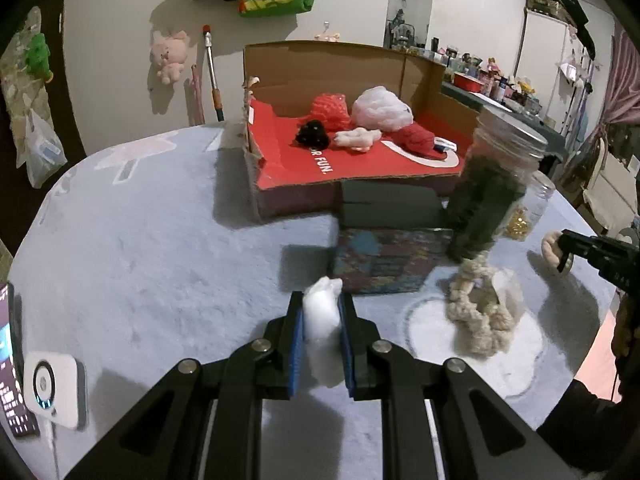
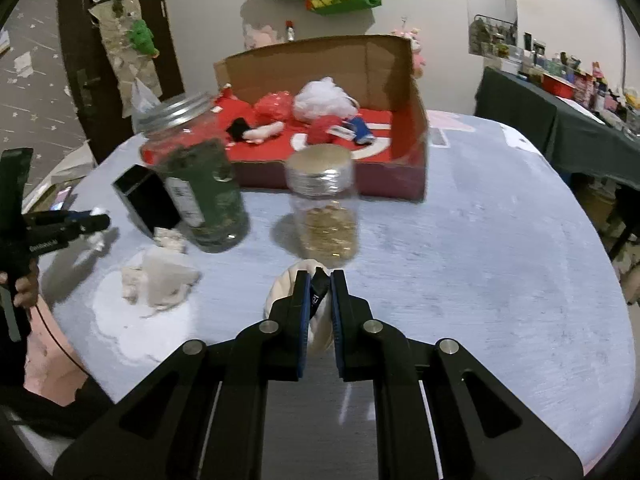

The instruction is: Organize soft objects

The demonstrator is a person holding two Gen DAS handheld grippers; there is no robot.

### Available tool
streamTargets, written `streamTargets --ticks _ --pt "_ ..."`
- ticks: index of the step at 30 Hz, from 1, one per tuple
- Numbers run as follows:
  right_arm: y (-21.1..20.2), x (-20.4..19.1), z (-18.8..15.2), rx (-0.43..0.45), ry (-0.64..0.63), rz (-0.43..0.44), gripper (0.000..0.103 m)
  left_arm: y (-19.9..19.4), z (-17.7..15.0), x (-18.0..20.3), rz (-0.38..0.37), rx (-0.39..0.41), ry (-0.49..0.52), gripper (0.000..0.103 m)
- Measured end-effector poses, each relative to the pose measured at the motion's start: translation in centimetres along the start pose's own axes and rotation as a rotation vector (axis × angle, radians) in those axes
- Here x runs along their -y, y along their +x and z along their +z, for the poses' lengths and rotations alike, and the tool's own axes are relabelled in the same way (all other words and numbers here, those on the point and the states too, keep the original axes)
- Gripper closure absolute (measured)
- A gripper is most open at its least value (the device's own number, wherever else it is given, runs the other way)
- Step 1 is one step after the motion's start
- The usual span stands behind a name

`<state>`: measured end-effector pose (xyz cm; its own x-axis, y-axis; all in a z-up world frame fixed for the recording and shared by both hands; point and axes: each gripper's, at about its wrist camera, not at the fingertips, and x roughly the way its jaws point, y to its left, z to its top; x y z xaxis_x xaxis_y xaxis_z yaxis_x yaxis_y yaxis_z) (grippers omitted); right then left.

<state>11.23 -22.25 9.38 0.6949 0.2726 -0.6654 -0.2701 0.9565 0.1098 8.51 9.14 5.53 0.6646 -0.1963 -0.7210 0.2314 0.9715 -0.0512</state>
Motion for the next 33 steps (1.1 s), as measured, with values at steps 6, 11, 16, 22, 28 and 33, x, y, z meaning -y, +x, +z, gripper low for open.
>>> streamTargets --ticks 6,11,16,22,28,33 --pt "0.1 1.3 0.6 0.008 -0.026 -0.035 0.093 0.9 1.1 -1.4 0.002 -0.007 0.047 0.086" --pt "0.2 2.0 1.6 0.016 -0.086 -0.074 0.094 1.8 2.2 -2.0 -0.013 -0.022 0.082 0.086" --pt "0.7 2.4 2.6 0.013 -0.147 -0.106 0.094 2.4 3.5 -2.2 -0.028 -0.026 0.122 0.086" --pt "1.3 2.4 4.0 0.01 -0.209 -0.125 0.094 2.8 5.1 -2.2 -0.038 -0.029 0.157 0.086" --pt "1.6 2.3 5.5 0.015 -0.27 -0.136 0.094 2.9 6.4 -2.4 -0.071 -0.026 0.172 0.086" --pt "1.8 2.1 6.7 0.023 -0.3 -0.132 0.094 3.0 7.2 -2.8 -0.096 -0.028 0.163 0.086"
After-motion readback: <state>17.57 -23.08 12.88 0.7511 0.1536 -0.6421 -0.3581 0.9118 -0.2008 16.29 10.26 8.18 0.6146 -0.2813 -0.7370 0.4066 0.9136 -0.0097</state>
